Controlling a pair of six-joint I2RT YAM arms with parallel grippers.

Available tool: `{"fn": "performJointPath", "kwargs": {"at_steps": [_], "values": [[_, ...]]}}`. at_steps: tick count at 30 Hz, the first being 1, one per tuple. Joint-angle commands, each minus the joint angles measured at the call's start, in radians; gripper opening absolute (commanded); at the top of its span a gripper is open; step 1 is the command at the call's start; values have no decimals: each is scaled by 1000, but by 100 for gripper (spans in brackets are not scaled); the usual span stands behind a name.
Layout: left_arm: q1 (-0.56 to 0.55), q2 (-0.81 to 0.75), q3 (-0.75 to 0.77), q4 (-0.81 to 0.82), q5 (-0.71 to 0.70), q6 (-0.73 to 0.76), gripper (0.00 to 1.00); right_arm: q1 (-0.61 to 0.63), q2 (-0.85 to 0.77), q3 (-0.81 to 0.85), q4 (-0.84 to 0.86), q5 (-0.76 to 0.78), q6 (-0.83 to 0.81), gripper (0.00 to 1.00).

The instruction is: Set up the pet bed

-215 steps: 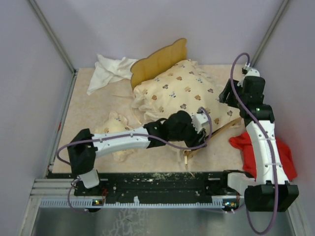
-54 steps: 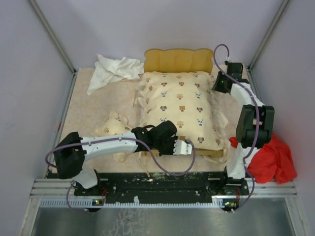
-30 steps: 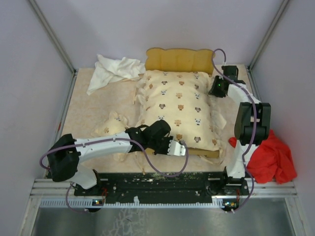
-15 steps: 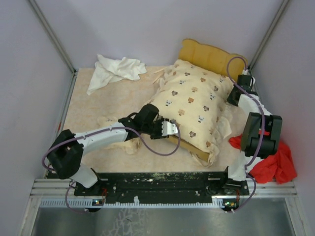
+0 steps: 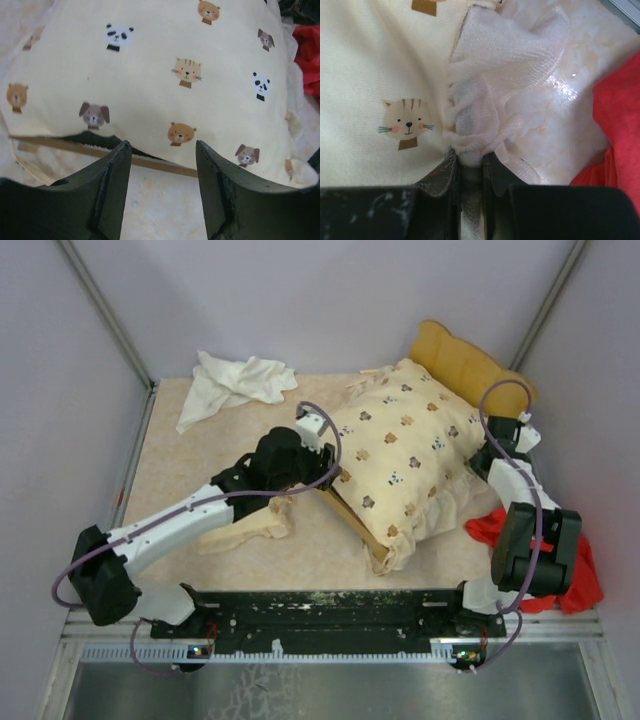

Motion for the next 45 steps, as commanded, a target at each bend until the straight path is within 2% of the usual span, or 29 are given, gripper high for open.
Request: {"fn": "performJointPath", "kwargs": {"at_steps": [1, 5, 10, 15, 19, 23, 33, 37, 42, 45], "values": [[6, -87, -104, 13, -138, -583, 58, 15, -108, 12, 129, -101, 158, 0], [13, -113, -136, -68, -188, -871, 56, 16, -127, -16, 139, -128, 156, 0], [11, -103, -232, 30, -128, -1023, 54, 22, -178, -99, 176, -132, 169, 0], [12, -26, -185, -81, -157, -1068, 54, 22, -208, -119, 178, -121, 168, 0], [13, 20, -182, -42, -191, -1070, 54, 22, -214, -122, 183, -135, 172, 0], [12, 50, -125, -176, -210, -1124, 52, 22, -218, -124, 181, -130, 164, 0], [12, 43, -177, -154, -202, -1135, 45, 22, -224, -177, 227, -135, 154, 0], [12, 80, -187, -105, -162, -1104, 46, 22, -219, -188, 242, -148, 156, 0], [13, 151, -112, -184, -180, -1109, 38, 24, -230, -197, 245, -166, 161, 0], [19, 162, -85, -134, -258, -1011, 27, 30, -241, -220, 250, -195, 185, 0]]}}
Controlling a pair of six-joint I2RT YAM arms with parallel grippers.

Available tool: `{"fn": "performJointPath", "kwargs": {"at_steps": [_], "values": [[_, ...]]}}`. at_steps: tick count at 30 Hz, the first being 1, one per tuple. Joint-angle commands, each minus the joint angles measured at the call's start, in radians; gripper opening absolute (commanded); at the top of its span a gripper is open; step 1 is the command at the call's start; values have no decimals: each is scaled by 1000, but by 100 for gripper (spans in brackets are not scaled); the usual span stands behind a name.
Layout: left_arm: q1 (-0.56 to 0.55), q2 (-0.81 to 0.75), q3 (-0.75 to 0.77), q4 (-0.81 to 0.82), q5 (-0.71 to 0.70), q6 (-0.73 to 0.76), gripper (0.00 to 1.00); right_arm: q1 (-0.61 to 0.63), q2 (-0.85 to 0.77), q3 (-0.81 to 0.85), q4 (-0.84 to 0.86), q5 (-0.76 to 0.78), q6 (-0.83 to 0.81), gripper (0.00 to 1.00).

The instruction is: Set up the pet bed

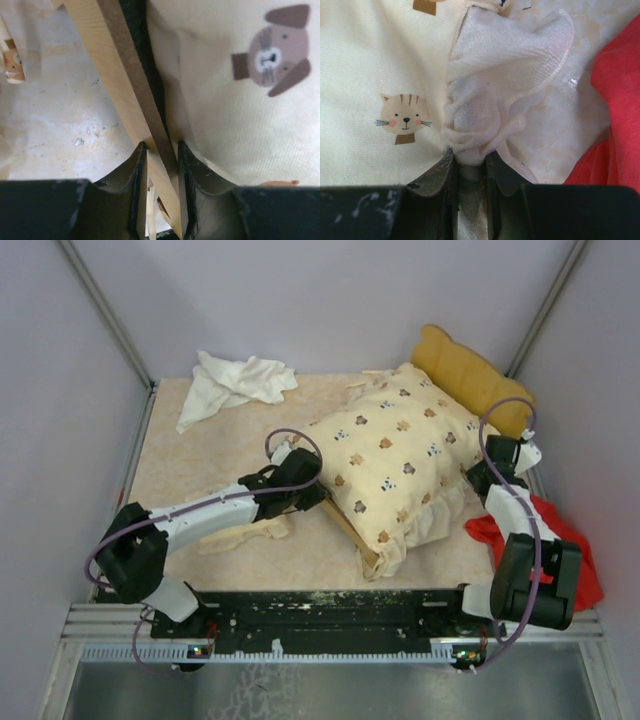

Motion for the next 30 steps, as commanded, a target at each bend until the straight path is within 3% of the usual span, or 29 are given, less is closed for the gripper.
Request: {"fn": "performJointPath", "kwargs": {"at_steps": [1, 4, 10, 18, 20, 24, 26, 30], "values": [[13, 37, 52, 30, -113, 133, 21, 32, -69, -23, 136, -172, 108, 0], [56, 59, 91, 81, -147, 252, 1, 102, -86, -39, 139, -152, 104, 0], [189, 168, 208, 222, -117, 490, 0, 214, -103, -58, 138, -124, 144, 0], [321, 388, 489, 201, -42, 626, 0, 216, -145, -84, 133, -94, 125, 20], [339, 415, 546, 177, -45, 636, 5, 217, -149, -61, 97, -70, 81, 27], [366, 388, 593, 137, 10, 660, 36, 216, -184, -27, 41, -37, -26, 43], [367, 332, 572, 132, 26, 692, 48, 217, -201, 4, -16, -31, -76, 45], [367, 176, 436, 168, 160, 815, 59, 217, -269, 38, -118, -18, -149, 47]]}}
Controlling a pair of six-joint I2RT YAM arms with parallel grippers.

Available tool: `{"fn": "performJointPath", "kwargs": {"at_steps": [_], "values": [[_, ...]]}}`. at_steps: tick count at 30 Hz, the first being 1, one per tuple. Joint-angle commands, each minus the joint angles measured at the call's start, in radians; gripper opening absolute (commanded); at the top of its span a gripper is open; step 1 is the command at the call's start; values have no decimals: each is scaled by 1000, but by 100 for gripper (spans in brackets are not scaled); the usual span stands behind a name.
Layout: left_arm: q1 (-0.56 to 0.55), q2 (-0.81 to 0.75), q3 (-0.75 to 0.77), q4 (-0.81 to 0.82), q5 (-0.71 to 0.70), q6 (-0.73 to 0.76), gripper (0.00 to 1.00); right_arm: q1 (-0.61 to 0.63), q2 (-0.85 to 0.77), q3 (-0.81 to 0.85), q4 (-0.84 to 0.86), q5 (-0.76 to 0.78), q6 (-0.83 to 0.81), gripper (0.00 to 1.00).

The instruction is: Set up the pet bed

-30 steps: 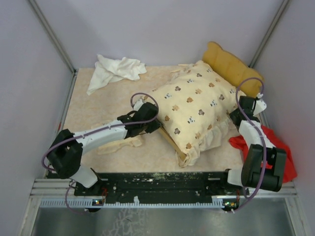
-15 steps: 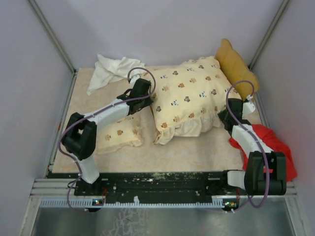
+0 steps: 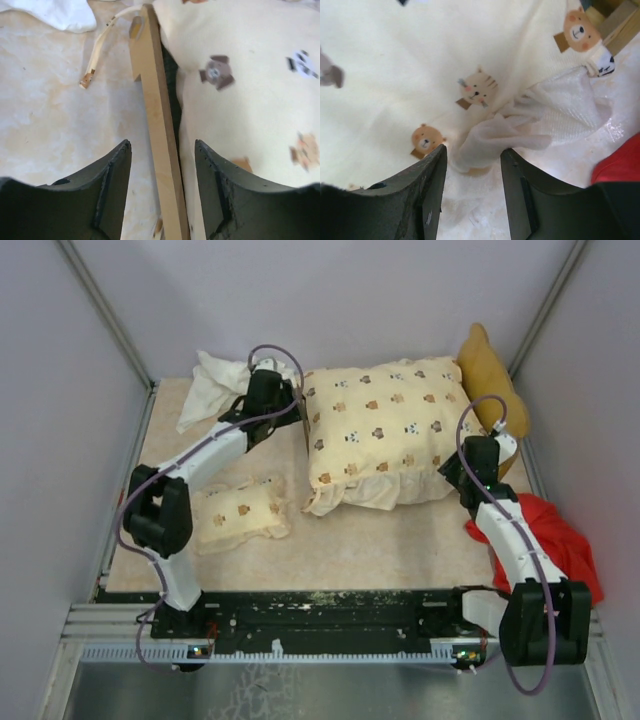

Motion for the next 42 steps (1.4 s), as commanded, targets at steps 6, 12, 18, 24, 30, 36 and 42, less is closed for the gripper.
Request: {"fn": "performJointPath", "kwargs": {"at_steps": [6, 12, 18, 24, 30, 36, 42], "values": [[-3, -426, -349, 95, 375, 277, 59, 17, -119, 157, -201, -100, -106, 48], [-8, -564, -481, -8, 610, 329, 57, 239, -221, 135, -161, -47, 2, 48], [-20, -646, -622, -21, 743, 324, 55, 579, -217, 20, 25, 125, 50, 47], [-20, -671, -715, 24, 822, 319, 55, 812, -68, -3, 130, 217, 133, 47], [-21, -620, -731, 39, 908, 345, 51, 920, 65, -14, 224, 258, 239, 51], [-20, -594, -731, 57, 906, 360, 47, 921, 142, -11, 304, 321, 229, 50], [-24, -598, -731, 108, 903, 386, 45, 919, 148, -5, 339, 336, 152, 29]]}}
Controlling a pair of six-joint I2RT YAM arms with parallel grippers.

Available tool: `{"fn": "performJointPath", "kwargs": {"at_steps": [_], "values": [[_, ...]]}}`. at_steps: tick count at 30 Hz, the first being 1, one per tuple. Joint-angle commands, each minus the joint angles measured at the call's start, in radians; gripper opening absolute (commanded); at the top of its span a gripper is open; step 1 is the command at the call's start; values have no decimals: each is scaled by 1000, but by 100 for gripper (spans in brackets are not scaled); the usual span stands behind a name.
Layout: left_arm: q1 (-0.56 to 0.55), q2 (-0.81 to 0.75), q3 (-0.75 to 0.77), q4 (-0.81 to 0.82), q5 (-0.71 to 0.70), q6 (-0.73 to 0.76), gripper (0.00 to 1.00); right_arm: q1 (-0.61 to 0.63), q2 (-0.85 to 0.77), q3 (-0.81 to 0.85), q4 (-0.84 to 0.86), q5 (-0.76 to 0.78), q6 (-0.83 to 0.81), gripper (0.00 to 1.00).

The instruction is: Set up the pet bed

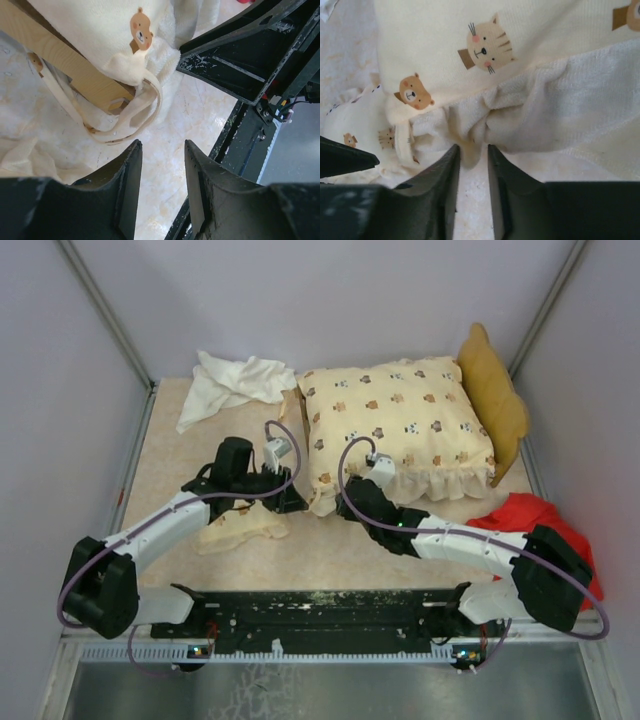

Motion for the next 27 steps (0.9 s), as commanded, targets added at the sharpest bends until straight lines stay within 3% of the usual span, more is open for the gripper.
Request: {"fn": "performJointPath", "kwargs": {"at_steps": [1, 5, 10, 11, 15, 17, 20, 22, 25, 27], "values": [[-9, -10, -5, 80, 31, 65, 45, -2, -14, 20, 85, 49, -48, 24], [-11, -30, -37, 154, 24, 99, 46, -25, -40, -25, 154, 22, -47, 2], [-12, -16, -20, 94, 6, 188, 49, -30, -64, -42, 144, 4, -10, 0], [-11, -13, -19, 82, 3, 203, 49, -30, -67, -43, 128, -1, 9, 3], [-12, -2, -19, 81, 27, 210, 50, -28, -53, -91, 214, -73, 76, 31], [-13, 8, -17, 85, 39, 209, 50, -27, -23, -97, 237, -99, 109, 37], [-13, 19, -18, 94, 51, 211, 50, -27, 22, -77, 240, -108, 121, 39], [-14, 19, -20, 106, 67, 212, 50, -27, 29, -66, 251, -100, 100, 30], [-20, 15, 1, 101, 92, 229, 50, -28, -9, -41, 215, -38, 32, 1], [-27, 9, 26, 80, 86, 253, 50, -34, -69, -27, 187, 9, -31, 0]]}}
